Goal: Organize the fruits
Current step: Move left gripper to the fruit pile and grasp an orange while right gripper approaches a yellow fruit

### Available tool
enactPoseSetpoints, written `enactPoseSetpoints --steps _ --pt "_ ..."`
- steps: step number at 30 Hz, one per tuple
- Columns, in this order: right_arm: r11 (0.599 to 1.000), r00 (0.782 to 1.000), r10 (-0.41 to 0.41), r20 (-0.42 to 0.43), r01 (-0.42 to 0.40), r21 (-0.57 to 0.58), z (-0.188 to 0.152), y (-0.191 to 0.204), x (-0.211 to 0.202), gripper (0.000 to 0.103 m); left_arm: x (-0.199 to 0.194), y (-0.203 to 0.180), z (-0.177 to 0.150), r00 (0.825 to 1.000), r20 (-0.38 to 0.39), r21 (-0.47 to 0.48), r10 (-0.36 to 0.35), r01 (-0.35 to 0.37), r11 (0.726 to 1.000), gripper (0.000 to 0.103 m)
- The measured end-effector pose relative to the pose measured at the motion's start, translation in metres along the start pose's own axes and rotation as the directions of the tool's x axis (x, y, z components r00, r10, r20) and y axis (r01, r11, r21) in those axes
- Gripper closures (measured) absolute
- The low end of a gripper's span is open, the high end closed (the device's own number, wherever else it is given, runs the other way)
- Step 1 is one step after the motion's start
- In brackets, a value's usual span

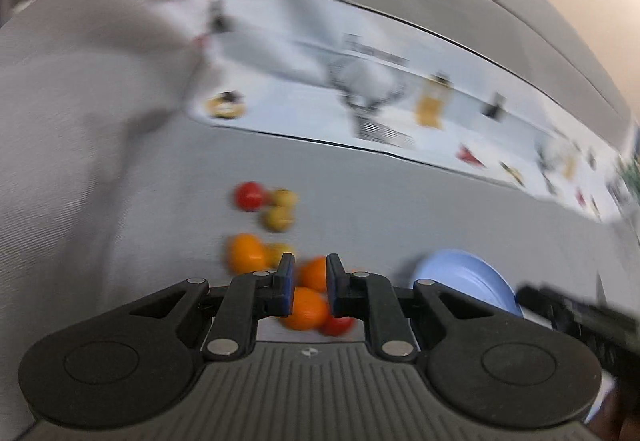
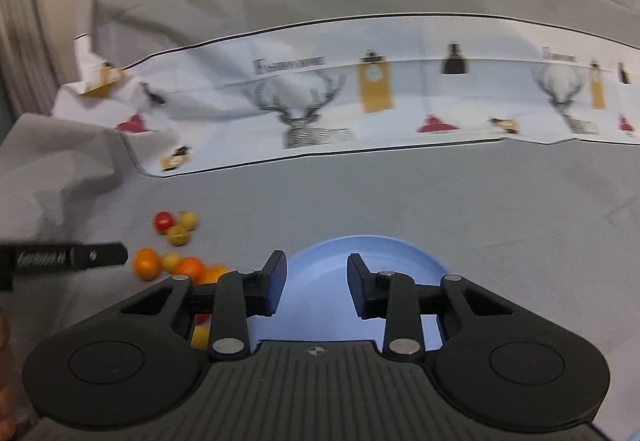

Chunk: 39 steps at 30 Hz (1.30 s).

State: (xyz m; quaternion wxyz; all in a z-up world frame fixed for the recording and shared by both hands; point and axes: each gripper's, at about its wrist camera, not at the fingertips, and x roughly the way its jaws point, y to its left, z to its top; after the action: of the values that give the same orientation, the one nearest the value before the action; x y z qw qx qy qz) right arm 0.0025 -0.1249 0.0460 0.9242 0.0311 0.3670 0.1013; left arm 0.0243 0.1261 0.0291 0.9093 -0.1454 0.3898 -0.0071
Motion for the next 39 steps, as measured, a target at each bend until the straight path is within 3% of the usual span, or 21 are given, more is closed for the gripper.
enactPoseSetpoints --steps 5,11,15,19,22,25,29,33,39 --pt "0.993 0.996 0.085 -0.026 -0.087 -0.084 -0.004 0.035 0.011 0.068 0.002 0.032 0.011 0.999 -0.019 -0.142 0.039 -0.041 0.989 0.085" --pt "0.976 0.988 0.141 -0.062 -0.149 -0.162 -0.015 0.063 0.019 0.067 0.008 0.043 0.008 0.998 -0.061 -0.212 0.025 -0.037 0.976 0.085" --pt "0.961 0.986 0.149 -0.077 -0.163 -0.225 -0.034 0.07 0.031 0.067 0.015 0.044 0.006 0.997 -0.08 -0.219 0.014 -0.032 0.975 0.085" --pt "0.973 0.977 0.149 -0.151 -0.172 -0.152 -0.043 0.075 0.053 0.067 0.025 0.038 0.002 0.992 -0.122 -0.203 -0.024 -0.002 0.979 0.083" --pt "0.958 0.984 0.145 -0.106 -0.166 -0.235 -0.049 0.09 0.055 0.065 0.034 0.032 0.0 0.986 -0.158 -0.189 -0.054 0.023 0.982 0.077" --pt "0.959 0.981 0.136 -0.138 -0.166 -0.229 -0.056 0.089 0.065 0.065 0.043 0.028 -0.001 0.979 -0.187 -0.19 -0.081 0.045 0.981 0.065" --pt "0.957 0.982 0.116 -0.152 -0.151 -0.246 -0.062 0.086 0.075 0.065 0.055 0.024 0.0 0.976 -0.202 -0.195 -0.076 0.036 0.98 0.065" --pt "0.947 0.98 0.116 -0.163 -0.158 -0.278 -0.066 0.088 0.079 0.065 0.067 0.02 0.0 0.969 -0.241 -0.19 -0.05 0.004 0.982 0.055" --pt "0.949 0.974 0.121 -0.193 -0.17 -0.264 -0.067 0.086 0.083 0.068 0.079 0.015 0.001 0.964 -0.263 -0.173 -0.034 -0.013 0.985 0.055"
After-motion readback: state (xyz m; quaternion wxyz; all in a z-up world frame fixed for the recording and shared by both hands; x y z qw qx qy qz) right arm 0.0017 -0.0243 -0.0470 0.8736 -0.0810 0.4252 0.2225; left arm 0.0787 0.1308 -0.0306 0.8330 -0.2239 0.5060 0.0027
